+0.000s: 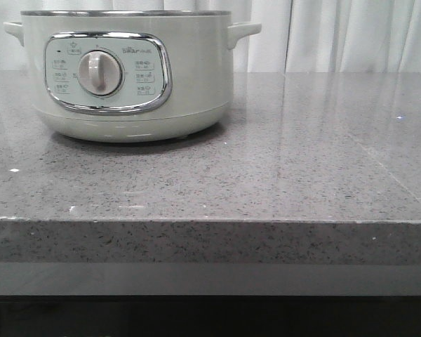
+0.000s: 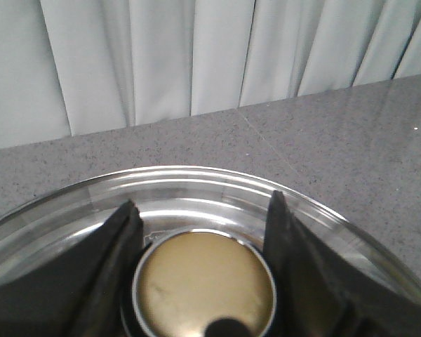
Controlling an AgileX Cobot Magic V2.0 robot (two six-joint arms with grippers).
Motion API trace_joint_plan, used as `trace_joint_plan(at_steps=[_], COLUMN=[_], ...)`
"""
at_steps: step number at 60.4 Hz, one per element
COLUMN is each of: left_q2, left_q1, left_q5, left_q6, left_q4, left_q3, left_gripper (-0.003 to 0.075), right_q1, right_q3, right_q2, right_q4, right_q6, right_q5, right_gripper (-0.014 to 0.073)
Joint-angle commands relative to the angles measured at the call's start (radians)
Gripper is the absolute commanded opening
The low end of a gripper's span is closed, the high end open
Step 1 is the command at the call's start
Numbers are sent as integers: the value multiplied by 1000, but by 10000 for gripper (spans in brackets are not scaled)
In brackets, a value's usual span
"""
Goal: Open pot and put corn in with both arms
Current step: 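Lower the glass lid back onto the pot with the left gripper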
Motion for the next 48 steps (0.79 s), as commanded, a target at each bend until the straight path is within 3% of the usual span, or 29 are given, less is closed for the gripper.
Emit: trace_joint_plan(at_steps=[1, 40, 48], left_q2=[-34, -5, -5], left_q1=[12, 24, 24], left_q5=[-160, -99, -97], left_q6=[-4, -4, -4], left_q4=[-18, -36, -36], left_q3=[-53, -53, -53], left_gripper=[186, 188, 231], right_q1=[-7, -7, -7], right_q3=[-26, -26, -26], right_q2=[-6, -6, -6], right_q4=[11, 11, 11], right_q6=[-3, -3, -3], right_q5=[-69, -70, -70], right_gripper=[601, 601, 601])
